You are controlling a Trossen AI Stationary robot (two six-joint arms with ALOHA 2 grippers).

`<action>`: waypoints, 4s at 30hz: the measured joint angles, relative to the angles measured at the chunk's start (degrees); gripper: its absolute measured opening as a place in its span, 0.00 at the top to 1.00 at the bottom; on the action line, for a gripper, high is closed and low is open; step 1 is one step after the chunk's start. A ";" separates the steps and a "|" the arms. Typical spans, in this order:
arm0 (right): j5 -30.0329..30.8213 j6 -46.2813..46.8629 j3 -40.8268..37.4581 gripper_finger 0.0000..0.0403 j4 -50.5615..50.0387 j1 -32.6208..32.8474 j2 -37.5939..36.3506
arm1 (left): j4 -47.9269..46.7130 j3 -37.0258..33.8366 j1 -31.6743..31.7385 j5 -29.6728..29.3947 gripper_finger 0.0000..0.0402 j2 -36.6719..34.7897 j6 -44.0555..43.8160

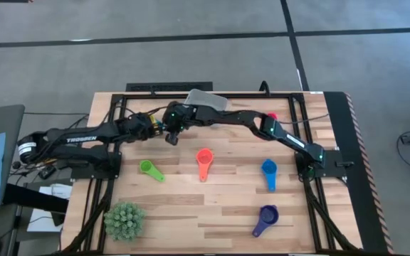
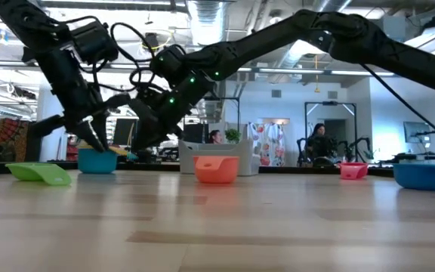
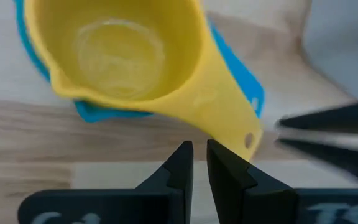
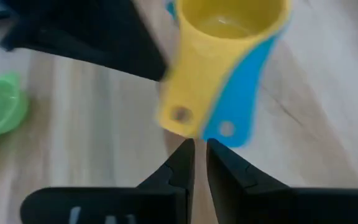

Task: Nest measuring cups in basket
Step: Stack the yellow measuring cup on the light blue measuring cup

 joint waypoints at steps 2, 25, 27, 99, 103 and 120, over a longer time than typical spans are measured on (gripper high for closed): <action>1.04 -0.84 0.00 0.84 0.73 0.46 0.01 | 0.10 0.00 0.03 -0.34 0.92 -0.60 -0.04; 11.53 -9.17 -1.44 0.89 12.05 -0.49 0.45 | -6.92 0.02 0.07 -0.66 0.92 -6.80 0.38; 11.66 -9.16 -1.45 0.93 12.82 -0.72 1.17 | -7.26 0.02 0.07 -0.16 0.92 -6.63 0.90; 14.28 -2.29 -1.53 0.99 -8.79 0.55 -2.15 | -27.50 3.13 -2.82 -4.01 1.00 -12.41 7.38; 14.15 -2.14 -1.49 0.99 -8.62 -1.60 -2.19 | -27.35 3.13 -2.82 -4.08 1.00 -12.41 7.40; 13.81 -1.17 -1.46 0.99 3.58 6.38 -2.90 | -15.97 -3.98 -2.64 4.07 1.00 -11.14 7.52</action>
